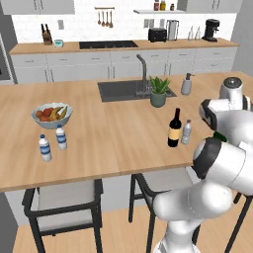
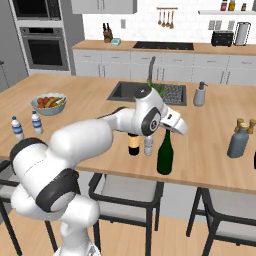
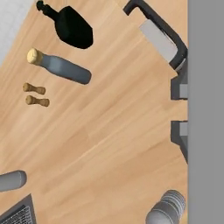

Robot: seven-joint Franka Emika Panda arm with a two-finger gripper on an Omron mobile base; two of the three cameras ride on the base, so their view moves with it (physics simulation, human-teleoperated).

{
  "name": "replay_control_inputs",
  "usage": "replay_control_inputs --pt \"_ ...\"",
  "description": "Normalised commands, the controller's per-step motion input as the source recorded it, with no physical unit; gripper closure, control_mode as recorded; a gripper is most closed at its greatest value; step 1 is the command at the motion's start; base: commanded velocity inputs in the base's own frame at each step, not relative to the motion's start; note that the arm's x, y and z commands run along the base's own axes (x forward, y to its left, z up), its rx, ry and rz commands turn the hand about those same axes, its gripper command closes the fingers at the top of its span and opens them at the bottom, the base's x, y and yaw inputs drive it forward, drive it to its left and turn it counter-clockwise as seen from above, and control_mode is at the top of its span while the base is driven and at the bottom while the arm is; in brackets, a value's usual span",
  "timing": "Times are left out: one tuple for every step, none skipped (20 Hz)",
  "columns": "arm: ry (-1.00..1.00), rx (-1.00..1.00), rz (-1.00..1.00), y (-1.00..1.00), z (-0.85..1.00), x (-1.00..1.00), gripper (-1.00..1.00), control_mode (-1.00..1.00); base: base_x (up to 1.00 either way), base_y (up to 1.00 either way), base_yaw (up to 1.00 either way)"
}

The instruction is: Move the plastic bottles in the middle to the plastics group, and the glass bottles in the middle to the glass group.

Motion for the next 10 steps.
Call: replay_control_inputs --pt "0.00 -0.04 0.00 -0.65 -0.09 0.24 1.00 -1.00 0.00 0.00 0.00" --pt "0.00 -0.03 0.00 -0.67 -0.09 0.21 1.00 -1.00 0.00 0.00 0.00" --pt "0.00 -0.03 0.00 -0.70 -0.09 0.22 1.00 -1.00 0.00 0.00 0.00" --pt "0.00 -0.03 0.00 -0.70 -0.08 0.22 1.00 -1.00 0.00 0.00 0.00" --pt "0.00 -0.03 0.00 -0.71 -0.06 0.21 1.00 -1.00 0.00 0.00 0.00" --pt "0.00 -0.02 0.00 -0.73 -0.04 0.20 1.00 -1.00 0.00 0.00 0.00" --pt "0.00 -0.01 0.00 -0.72 -0.05 0.21 1.00 -1.00 0.00 0.00 0.00" --pt "0.00 -0.01 0.00 -0.72 -0.02 0.20 1.00 -1.00 0.00 0.00 0.00" --pt "0.00 -0.01 0.00 -0.69 -0.03 0.20 1.00 -1.00 0.00 0.00 0.00" --pt "0.00 0.00 0.00 -0.69 0.00 0.18 1.00 -1.00 0.00 0.00 0.00"
